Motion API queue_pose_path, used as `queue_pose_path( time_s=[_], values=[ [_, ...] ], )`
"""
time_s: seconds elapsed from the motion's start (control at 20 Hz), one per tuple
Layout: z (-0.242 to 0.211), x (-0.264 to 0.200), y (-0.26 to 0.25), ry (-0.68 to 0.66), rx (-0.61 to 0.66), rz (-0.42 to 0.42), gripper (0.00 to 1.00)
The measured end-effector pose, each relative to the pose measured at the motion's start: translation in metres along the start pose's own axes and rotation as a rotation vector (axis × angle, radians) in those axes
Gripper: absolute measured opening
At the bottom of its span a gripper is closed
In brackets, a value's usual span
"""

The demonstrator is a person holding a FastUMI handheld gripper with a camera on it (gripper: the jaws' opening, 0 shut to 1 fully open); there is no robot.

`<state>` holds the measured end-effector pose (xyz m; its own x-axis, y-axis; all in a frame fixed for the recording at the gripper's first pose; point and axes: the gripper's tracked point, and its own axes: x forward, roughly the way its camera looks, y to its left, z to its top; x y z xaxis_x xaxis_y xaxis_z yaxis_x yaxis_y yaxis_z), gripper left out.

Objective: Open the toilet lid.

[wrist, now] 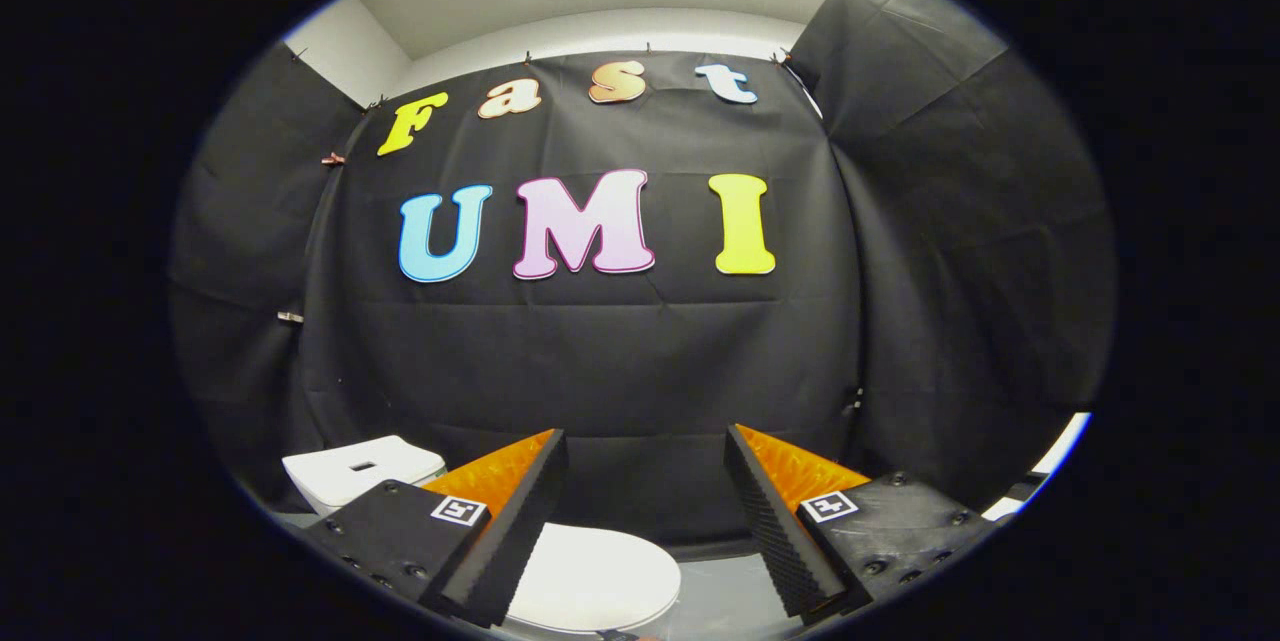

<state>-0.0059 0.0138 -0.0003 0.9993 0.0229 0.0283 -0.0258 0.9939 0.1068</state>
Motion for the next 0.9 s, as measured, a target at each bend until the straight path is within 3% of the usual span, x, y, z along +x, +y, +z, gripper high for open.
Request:
queue_pose_path(
  time_s=[0.2, 0.45, 0.7, 0.9],
  values=[
    [-0.060, 0.008, -0.012, 0.095, 0.095, -0.089, 0.98],
    [-0.175, 0.008, -0.025, 0.280, 0.321, -0.207, 0.98],
    [-0.259, 0.000, -0.035, 0.412, 0.649, -0.343, 0.98],
    [-0.298, -0.012, -0.025, 0.465, 0.718, -0.333, 0.99]
  ],
)
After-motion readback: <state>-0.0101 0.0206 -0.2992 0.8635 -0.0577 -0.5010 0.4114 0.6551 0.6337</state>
